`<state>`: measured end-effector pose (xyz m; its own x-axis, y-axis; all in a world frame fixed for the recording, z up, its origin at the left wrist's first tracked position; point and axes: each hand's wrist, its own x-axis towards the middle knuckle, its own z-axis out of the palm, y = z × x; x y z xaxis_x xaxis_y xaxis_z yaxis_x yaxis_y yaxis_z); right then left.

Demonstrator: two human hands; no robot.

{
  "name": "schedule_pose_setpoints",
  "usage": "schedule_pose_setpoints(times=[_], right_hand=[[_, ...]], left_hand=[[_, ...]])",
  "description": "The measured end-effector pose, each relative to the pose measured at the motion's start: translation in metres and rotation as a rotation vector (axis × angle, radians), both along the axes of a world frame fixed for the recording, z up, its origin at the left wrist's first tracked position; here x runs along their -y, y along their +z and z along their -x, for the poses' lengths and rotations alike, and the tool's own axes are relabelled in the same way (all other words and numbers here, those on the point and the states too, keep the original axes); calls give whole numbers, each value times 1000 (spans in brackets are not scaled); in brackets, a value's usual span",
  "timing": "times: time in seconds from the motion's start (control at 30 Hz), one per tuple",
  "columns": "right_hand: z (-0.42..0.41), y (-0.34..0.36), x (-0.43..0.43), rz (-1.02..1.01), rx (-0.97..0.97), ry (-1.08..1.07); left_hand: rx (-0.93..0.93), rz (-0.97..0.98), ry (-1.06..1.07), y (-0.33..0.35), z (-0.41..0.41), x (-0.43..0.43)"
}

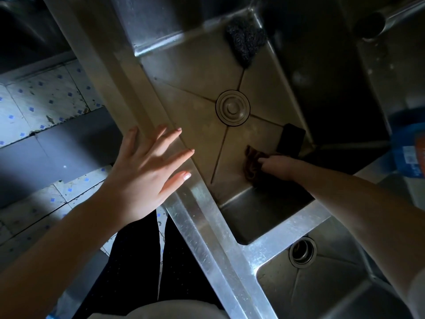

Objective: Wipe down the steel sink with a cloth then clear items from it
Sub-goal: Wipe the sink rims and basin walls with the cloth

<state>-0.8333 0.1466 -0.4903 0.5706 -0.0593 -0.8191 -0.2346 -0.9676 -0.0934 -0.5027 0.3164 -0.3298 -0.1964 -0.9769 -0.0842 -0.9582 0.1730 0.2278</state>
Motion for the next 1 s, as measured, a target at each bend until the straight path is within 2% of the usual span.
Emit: schedule_pose_setpoints(times=[0.07,0.13,0.3,0.5,0.63,0.7,0.77,0.9,1.0], right_hand=[[11,-4,10,71,-56,10],[17,-8,11,94,-134,-75],[-5,-1,-2,-13,-138,-169],[-49,5,-60,-220,47,-41],[-81,0,-103,-306,71,144],[-84,0,-97,-274,84,193],[-79,2,-81,-229,111,155],[-56,7,-41,-141,43,110],[-34,9,-4,41,22,-143]], left_hand=[[1,-17,3,1,0,0],[5,-28,3,0,0,-1],[6,-47,10,0,0,-2],[7,-62,13,-1,0,-3],[15,-69,5,-1,-1,-3],[21,-71,-3,-1,-2,-4],[27,-77,-9,-1,-3,-4],[35,-97,-19,1,-4,-3],[27,-83,-30,2,-6,-1]])
